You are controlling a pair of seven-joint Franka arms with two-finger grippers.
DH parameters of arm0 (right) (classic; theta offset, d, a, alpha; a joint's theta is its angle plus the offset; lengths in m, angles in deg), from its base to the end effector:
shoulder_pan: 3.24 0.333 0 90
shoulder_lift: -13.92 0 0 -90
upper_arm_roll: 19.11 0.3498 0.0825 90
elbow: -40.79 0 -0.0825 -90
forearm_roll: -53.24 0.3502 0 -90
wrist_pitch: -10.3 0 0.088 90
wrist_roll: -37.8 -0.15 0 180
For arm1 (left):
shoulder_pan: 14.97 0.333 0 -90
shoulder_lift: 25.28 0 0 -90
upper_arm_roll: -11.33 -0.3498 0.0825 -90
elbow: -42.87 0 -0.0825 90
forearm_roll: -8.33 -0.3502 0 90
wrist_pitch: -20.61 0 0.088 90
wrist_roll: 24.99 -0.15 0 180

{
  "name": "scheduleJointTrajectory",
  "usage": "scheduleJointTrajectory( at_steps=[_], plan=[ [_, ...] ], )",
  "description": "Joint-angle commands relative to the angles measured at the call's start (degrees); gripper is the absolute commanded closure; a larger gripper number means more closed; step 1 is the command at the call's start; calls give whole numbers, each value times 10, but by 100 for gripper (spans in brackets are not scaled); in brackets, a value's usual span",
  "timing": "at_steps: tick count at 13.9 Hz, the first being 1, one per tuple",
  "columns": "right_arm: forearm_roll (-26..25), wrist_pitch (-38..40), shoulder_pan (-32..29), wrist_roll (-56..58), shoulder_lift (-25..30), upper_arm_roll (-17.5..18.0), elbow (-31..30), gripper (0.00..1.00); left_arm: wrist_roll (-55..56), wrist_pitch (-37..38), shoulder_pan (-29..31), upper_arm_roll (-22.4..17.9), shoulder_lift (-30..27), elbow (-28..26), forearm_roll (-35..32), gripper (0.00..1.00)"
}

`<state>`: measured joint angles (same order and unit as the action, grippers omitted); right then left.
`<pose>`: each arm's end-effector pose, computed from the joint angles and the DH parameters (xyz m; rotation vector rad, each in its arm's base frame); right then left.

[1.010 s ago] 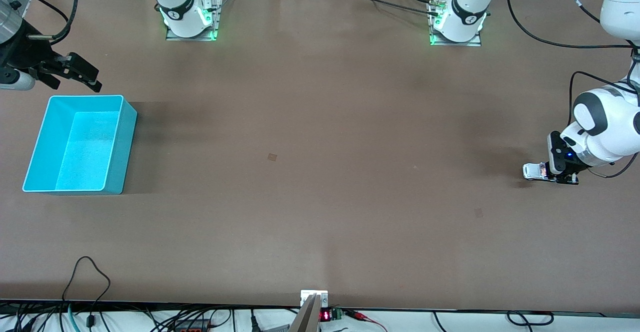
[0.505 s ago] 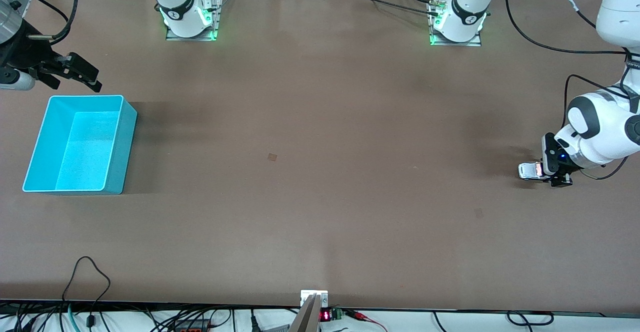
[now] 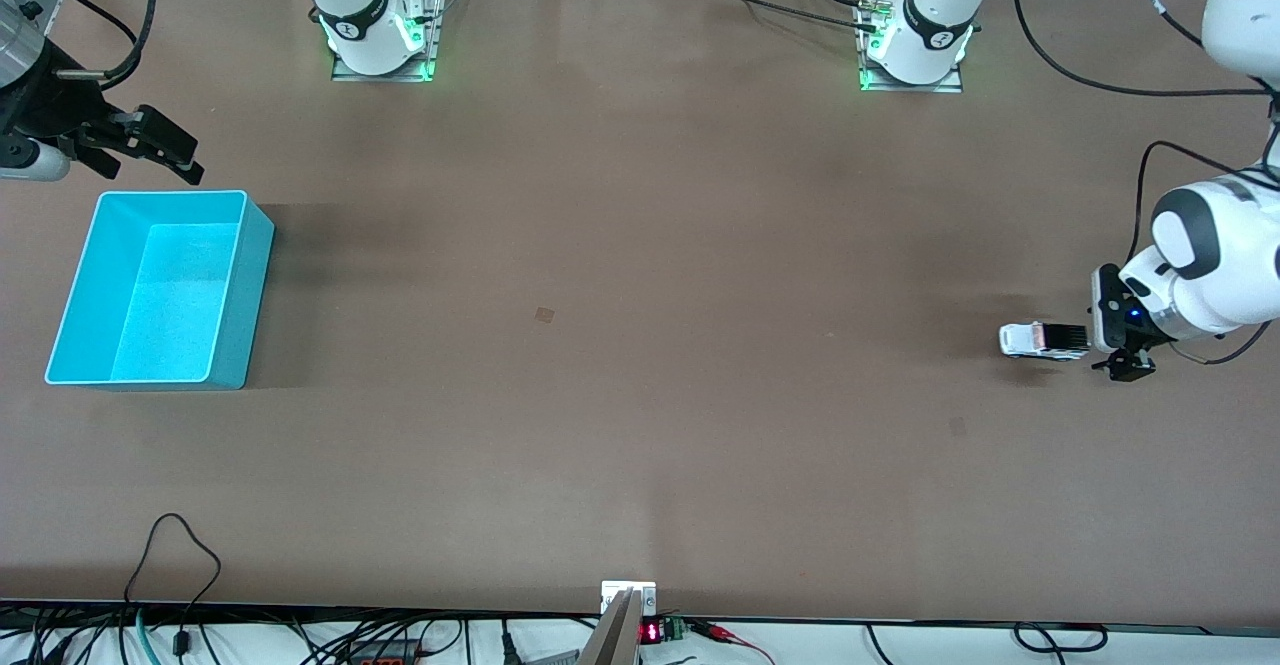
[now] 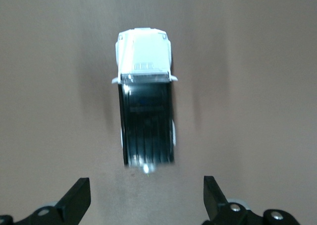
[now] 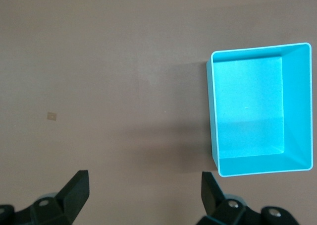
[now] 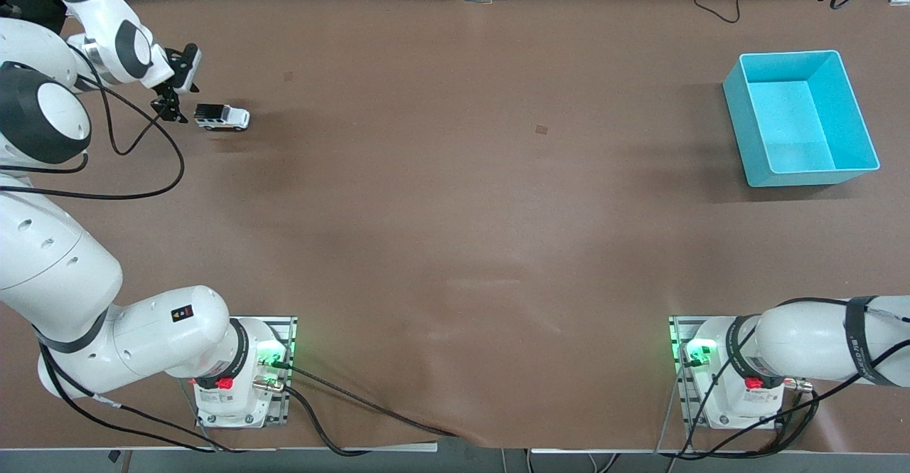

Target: Wind and store white jeep toy

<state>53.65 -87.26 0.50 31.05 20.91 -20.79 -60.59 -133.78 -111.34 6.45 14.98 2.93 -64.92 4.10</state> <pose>0.4907 0.0178 0.6008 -3.1229 0.1289 -0.0849 0.5866 0.1944 0.2524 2.1149 -2.2516 -0.0795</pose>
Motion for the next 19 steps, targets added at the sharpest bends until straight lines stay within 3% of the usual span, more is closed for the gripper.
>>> scheduleJointTrajectory(
  at_steps=[1, 8, 14, 19],
  plan=[
    [-1, 4, 3, 3, 0, -3, 3, 0, 62, 120, -15, 7, -24, 50, -10, 0],
    [-1, 5, 3, 4, 1, -3, 3, 0, 271, 345, -68, 25, -24, 198, -10, 0],
    [-1, 5, 4, 4, 1, -3, 3, 0, 490, 484, -132, 27, -26, 301, -10, 0],
    [-1, 5, 3, 4, 1, -3, 3, 0, 718, 491, -179, 19, -81, 289, -8, 0]
  ],
)
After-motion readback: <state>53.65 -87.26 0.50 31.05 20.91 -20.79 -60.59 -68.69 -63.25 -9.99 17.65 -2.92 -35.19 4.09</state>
